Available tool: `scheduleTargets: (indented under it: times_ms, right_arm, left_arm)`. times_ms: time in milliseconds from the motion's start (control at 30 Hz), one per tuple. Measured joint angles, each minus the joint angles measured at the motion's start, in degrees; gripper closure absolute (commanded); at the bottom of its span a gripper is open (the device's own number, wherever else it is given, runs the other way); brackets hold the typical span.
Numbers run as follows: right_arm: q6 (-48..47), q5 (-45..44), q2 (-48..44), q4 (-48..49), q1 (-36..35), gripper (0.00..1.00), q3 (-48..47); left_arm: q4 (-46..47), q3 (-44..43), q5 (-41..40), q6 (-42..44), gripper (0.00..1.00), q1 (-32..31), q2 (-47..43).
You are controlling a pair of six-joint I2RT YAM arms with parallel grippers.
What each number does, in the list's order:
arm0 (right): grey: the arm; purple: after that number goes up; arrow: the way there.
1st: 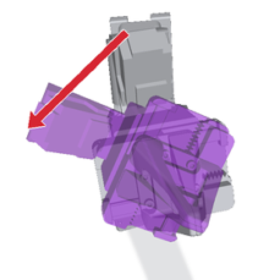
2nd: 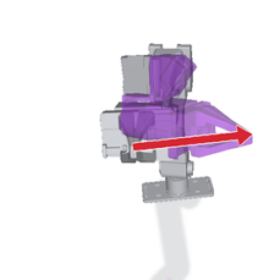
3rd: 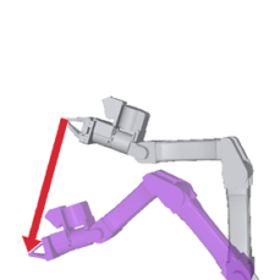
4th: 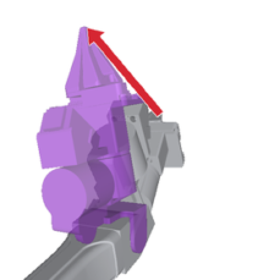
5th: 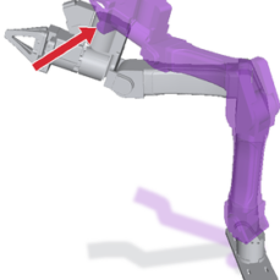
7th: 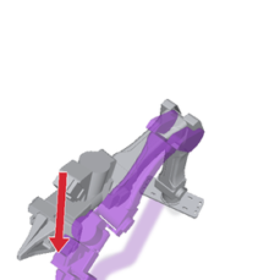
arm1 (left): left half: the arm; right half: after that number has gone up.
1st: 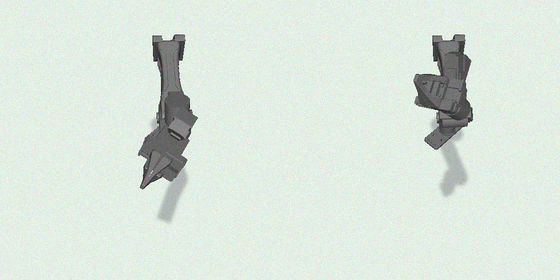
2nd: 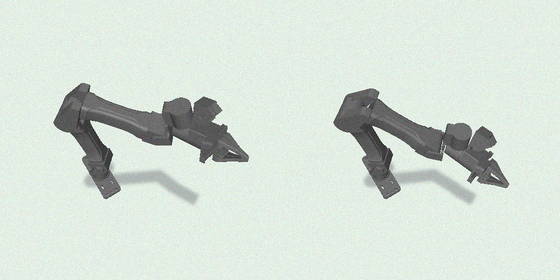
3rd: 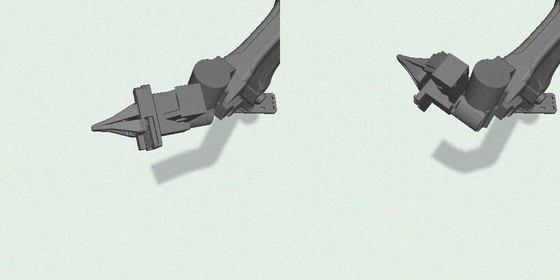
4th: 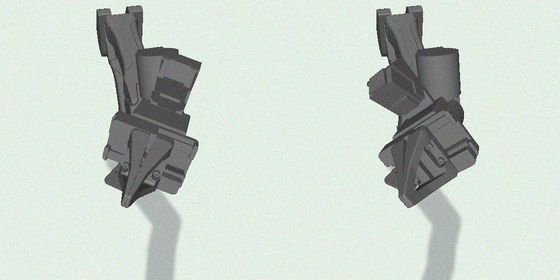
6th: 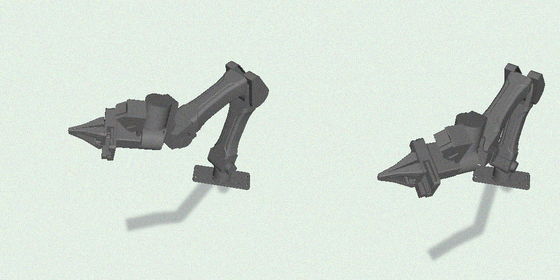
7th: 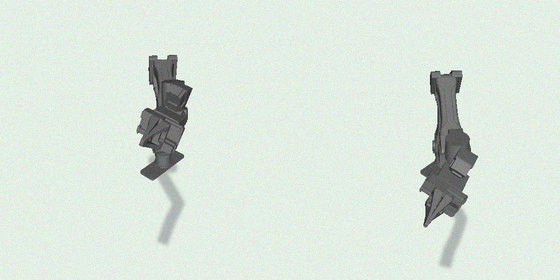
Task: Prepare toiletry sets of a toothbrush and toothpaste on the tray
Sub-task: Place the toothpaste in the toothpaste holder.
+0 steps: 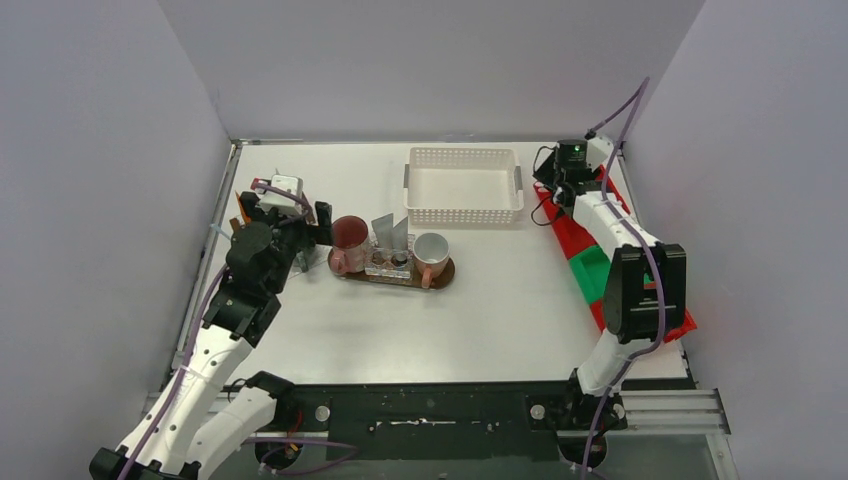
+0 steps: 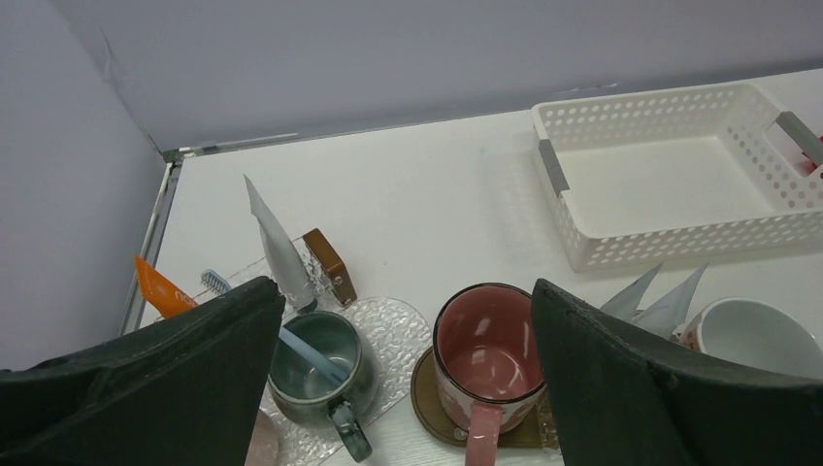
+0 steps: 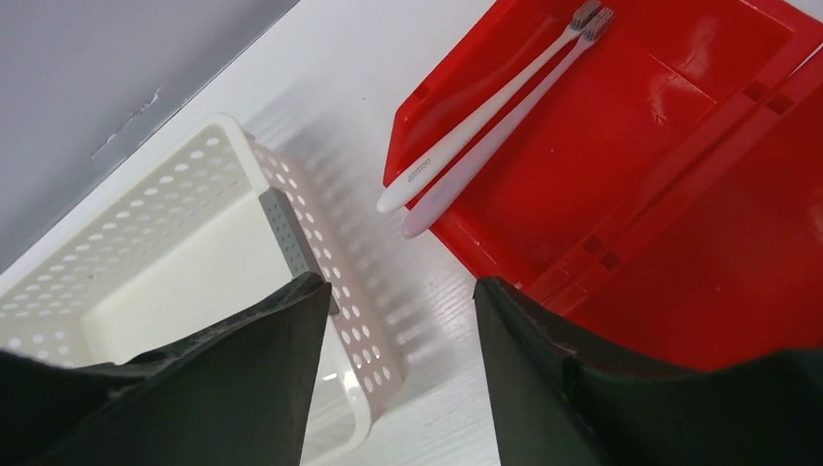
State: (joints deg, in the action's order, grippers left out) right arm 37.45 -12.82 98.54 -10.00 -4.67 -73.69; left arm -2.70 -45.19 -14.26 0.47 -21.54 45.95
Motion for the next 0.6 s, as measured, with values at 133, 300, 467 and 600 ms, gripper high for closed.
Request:
scheduleTargets:
  times_ms: [133, 300, 467, 600]
  right_arm:
    - [4.9, -1.3, 4.7, -0.7, 1.2, 0.48, -3.0]
    - [8.9, -1.7, 9.8, -1.6, 2.9, 0.5, -5.5]
    - [11.1, -1.7, 13.3, -2.1, 3.7, 0.54, -7.5]
    - [12.9, -1.5, 15.2, -2.1, 3.7, 0.54, -8.1]
  left_arm:
    - [0.6, 0.5, -0.5, 0.3, 0.03, 0.4, -0.5]
    - [1.1, 0.6, -1.5, 0.7, 0.03, 0.6, -0.5]
    - [1.7, 0.8, -2.0, 0.9, 0.03, 1.0, -0.6]
    - [2.1, 0.8, -2.0, 0.9, 0.03, 1.0, -0.6]
